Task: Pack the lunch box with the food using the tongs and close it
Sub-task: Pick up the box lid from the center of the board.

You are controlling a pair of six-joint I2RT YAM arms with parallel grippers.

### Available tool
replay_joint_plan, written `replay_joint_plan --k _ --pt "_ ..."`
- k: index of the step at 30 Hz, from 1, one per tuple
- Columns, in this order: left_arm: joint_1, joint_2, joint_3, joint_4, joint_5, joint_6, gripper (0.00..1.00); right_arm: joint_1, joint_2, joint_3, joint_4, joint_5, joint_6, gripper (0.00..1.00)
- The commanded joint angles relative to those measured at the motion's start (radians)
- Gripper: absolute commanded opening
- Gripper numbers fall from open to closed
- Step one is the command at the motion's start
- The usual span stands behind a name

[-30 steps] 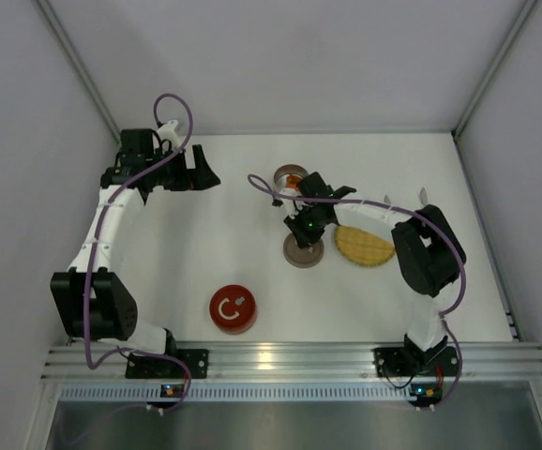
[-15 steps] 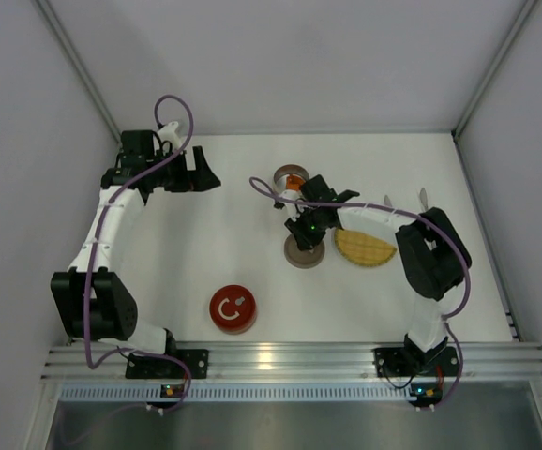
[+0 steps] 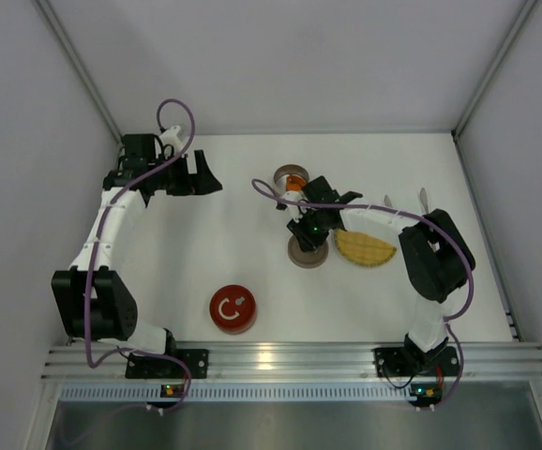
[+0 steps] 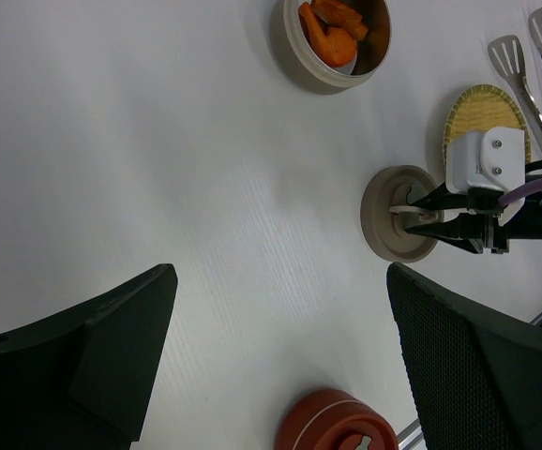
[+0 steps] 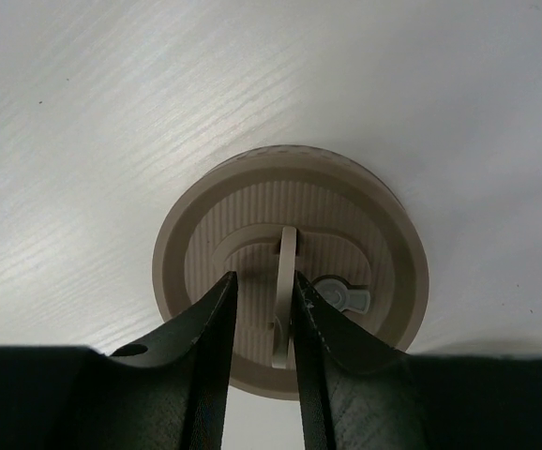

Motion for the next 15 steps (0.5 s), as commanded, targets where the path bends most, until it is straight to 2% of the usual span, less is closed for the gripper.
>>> replay_joint_plan --k 1,5,13,15 --pt "0.002 -0.027 -0.018 0.035 0.025 0.008 0.98 -0.014 -0.024 -0.016 -0.01 0.052 -0.011 0.29" --pt "0.001 -0.027 -0.024 0.036 0.031 0.012 0.98 -0.017 -0.035 -0.019 -0.001 0.064 -0.005 0.28" --pt "0.001 -0.026 -0.035 0.042 0.037 0.009 0.98 -0.021 -0.039 -0.003 0.006 0.053 0.0 0.18" --pt "0.002 -0.027 -0.038 0.045 0.04 0.009 0.98 -0.025 -0.035 0.003 -0.001 0.042 0.003 0.18"
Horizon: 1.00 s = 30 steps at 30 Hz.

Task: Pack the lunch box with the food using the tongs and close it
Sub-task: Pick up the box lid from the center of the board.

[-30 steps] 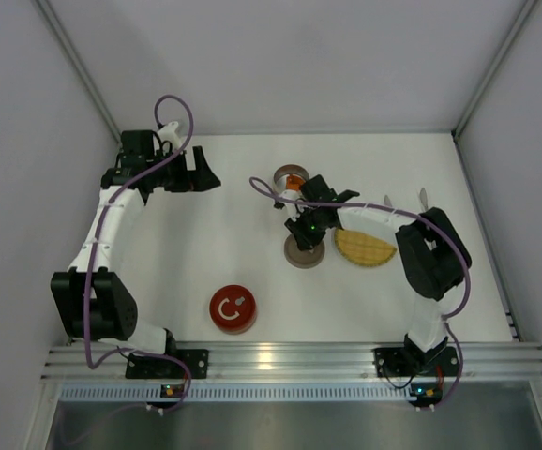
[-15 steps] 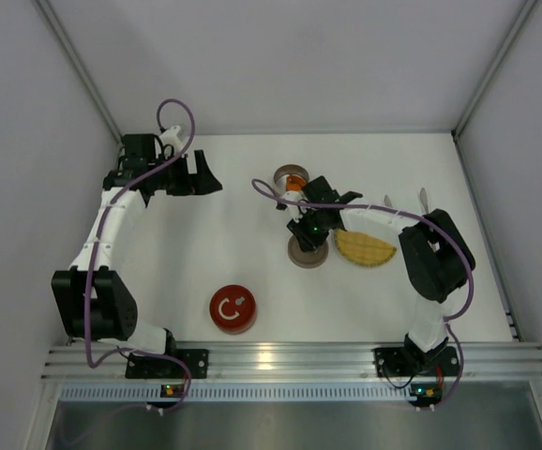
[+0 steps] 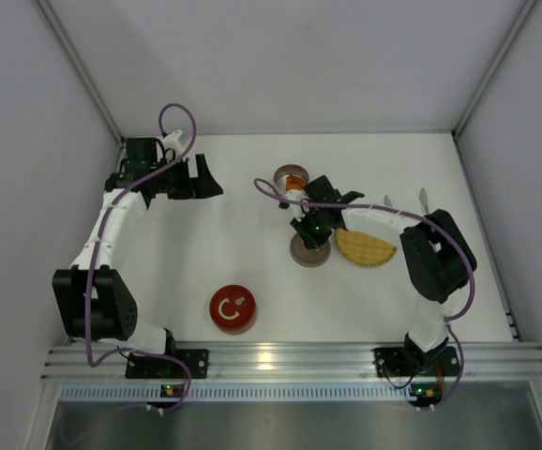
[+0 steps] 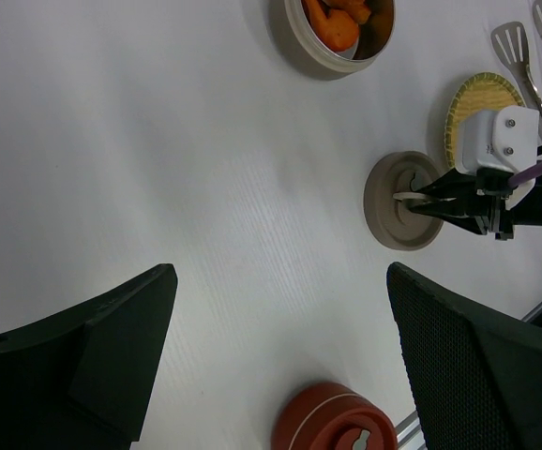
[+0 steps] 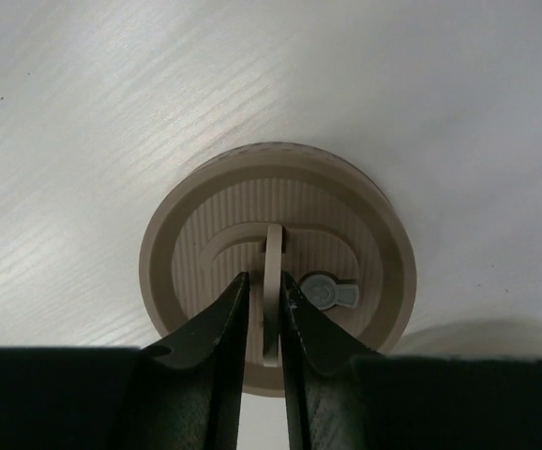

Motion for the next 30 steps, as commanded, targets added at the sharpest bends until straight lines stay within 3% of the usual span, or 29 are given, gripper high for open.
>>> replay_joint_plan --k 1,18,30 --pt "0.001 -0.027 -0.006 0.043 0.032 0.01 0.98 -0.016 -0.02 0.012 -0.005 -0.008 0.003 0.18" --pt "0.002 -0.023 -0.02 0.052 0.054 -0.002 0.98 -0.045 -0.046 0.018 -0.024 -0.022 -0.003 0.27" --pt "0.001 -0.013 -0.032 0.063 0.086 -0.005 0.98 -0.062 -0.047 0.018 -0.015 -0.045 0.006 0.19"
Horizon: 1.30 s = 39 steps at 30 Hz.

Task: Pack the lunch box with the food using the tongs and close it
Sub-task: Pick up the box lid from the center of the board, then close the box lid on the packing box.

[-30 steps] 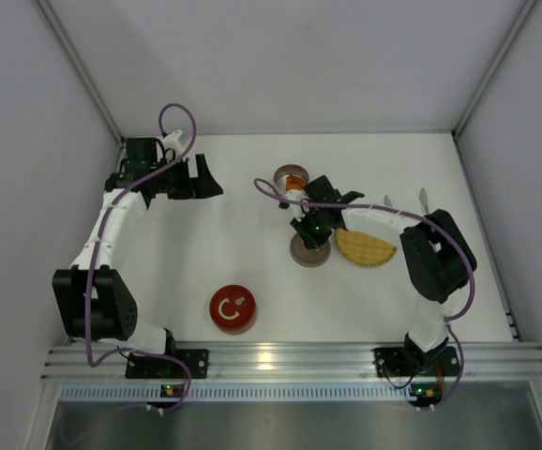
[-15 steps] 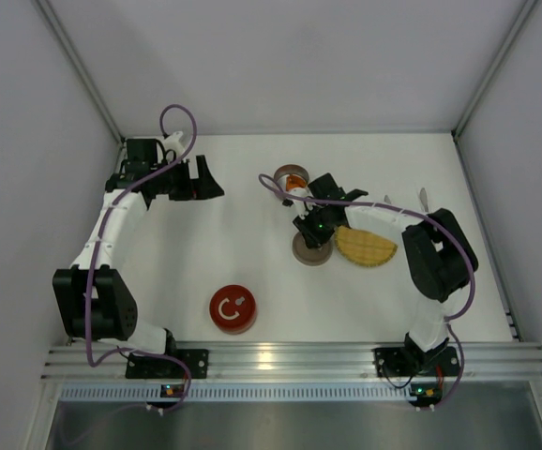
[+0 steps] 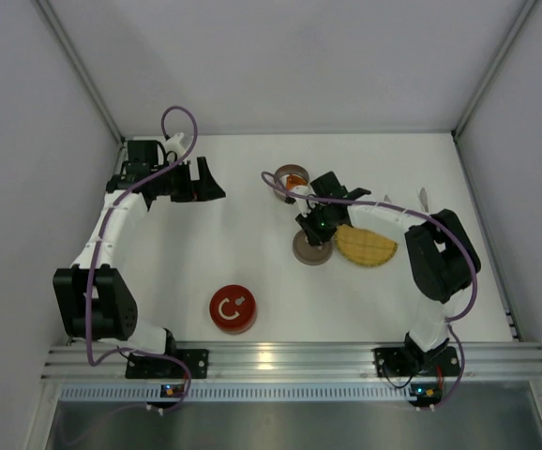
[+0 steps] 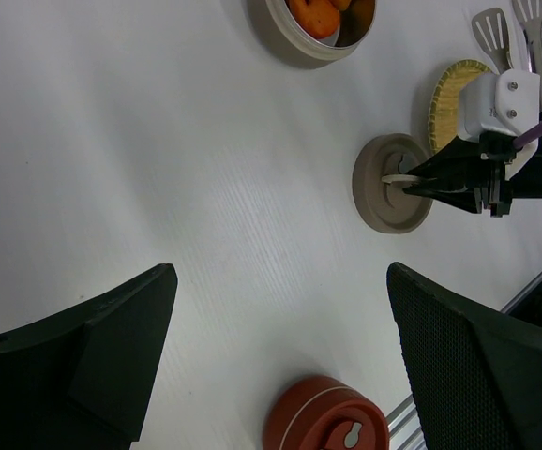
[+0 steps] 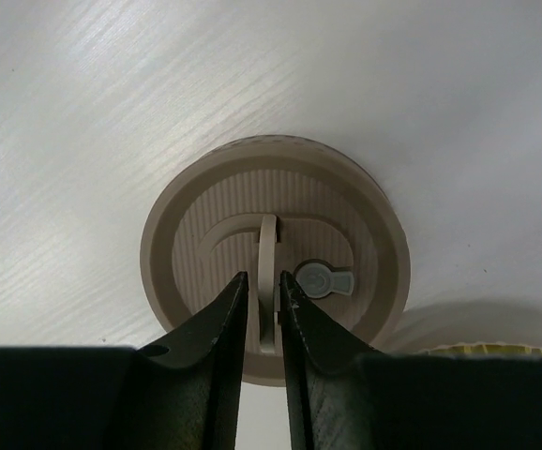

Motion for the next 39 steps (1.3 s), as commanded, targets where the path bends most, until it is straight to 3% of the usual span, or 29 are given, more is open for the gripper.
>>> replay_joint_plan --k 1,15,18,20,23,29,32,39 --pt "0.002 -0.015 -0.006 0.055 0.04 -0.003 0.98 -0.026 -0.032 0.019 -0.006 -0.018 0.006 0.2" --pt "0.002 -0.007 -0.01 0.06 0.052 -0.005 0.98 -0.027 -0.056 0.009 -0.032 -0.031 -0.054 0.2" --pt "0.001 -0.009 -0.01 0.06 0.049 0.0 0.98 -0.026 -0.059 0.001 -0.034 -0.051 -0.077 0.15" --pt "0.002 -0.01 -0.009 0.054 0.041 0.012 0.98 -0.026 -0.055 0.001 -0.03 -0.049 -0.097 0.0" --pt "0.001 -0.016 -0.01 0.054 0.026 0.018 0.98 -0.027 -0.053 0.042 -0.065 -0.061 -0.138 0.0" --pt "0.002 -0.042 -0.035 0.06 0.032 0.018 0.98 -0.044 -0.033 0.277 -0.193 -0.109 -0.224 0.0" --pt "0.011 -0.064 -0.049 0.08 0.018 0.013 0.98 -0.053 0.051 0.5 -0.276 -0.062 -0.226 0.0" --pt "0.191 -0.044 -0.036 0.165 0.122 -0.089 0.98 -0.095 0.327 0.904 -0.382 0.014 -0.151 0.0"
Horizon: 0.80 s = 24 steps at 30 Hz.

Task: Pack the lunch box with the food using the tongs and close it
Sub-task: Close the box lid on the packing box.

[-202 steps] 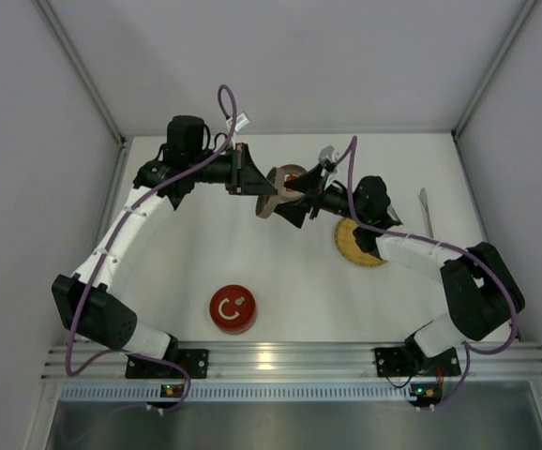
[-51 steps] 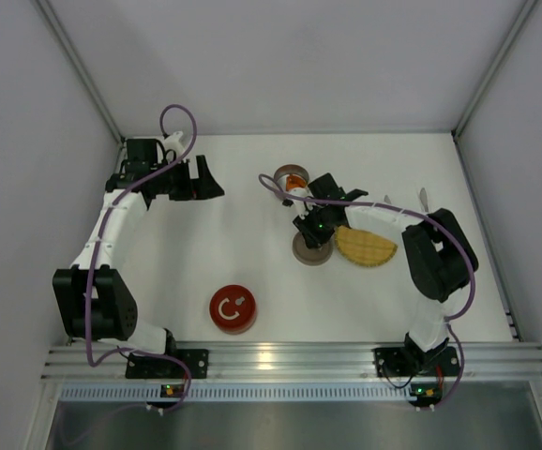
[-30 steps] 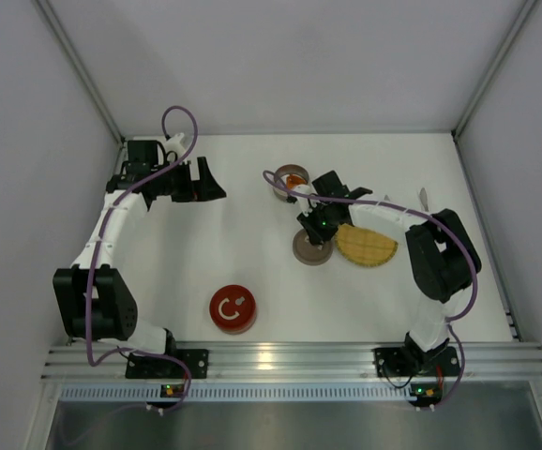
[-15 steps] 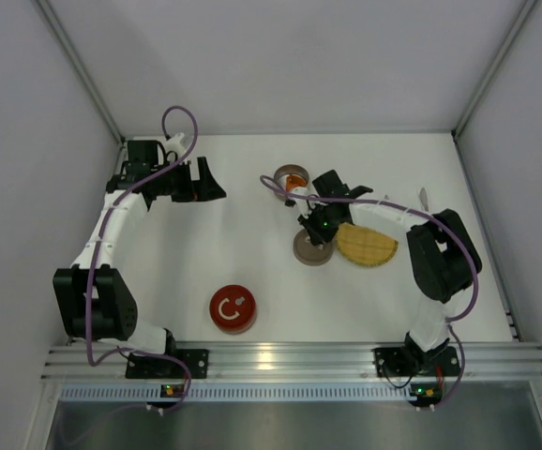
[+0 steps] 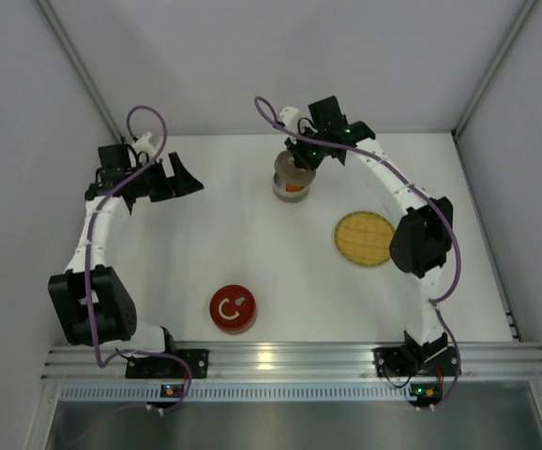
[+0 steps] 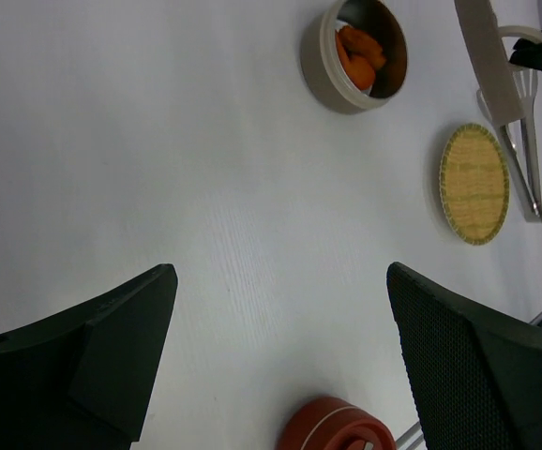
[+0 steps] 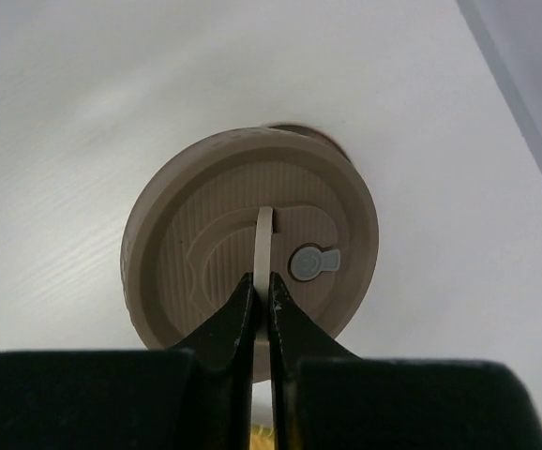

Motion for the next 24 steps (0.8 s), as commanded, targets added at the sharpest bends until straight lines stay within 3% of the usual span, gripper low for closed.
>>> replay_joint_plan --k 1,11,24 --pt "0.092 -0.008 0.009 0.107 0.102 -0.066 0.98 -0.029 0.142 0.154 -0.117 0.04 0.036 0.0" --pt "0.184 0.021 -0.02 0.134 0.158 -0.083 0.98 -0.028 0.268 0.231 0.001 0.051 0.096 0.0" --pt "0.187 0.026 -0.058 0.134 0.173 -0.075 0.98 0.017 0.3 0.228 0.084 0.104 0.049 0.0"
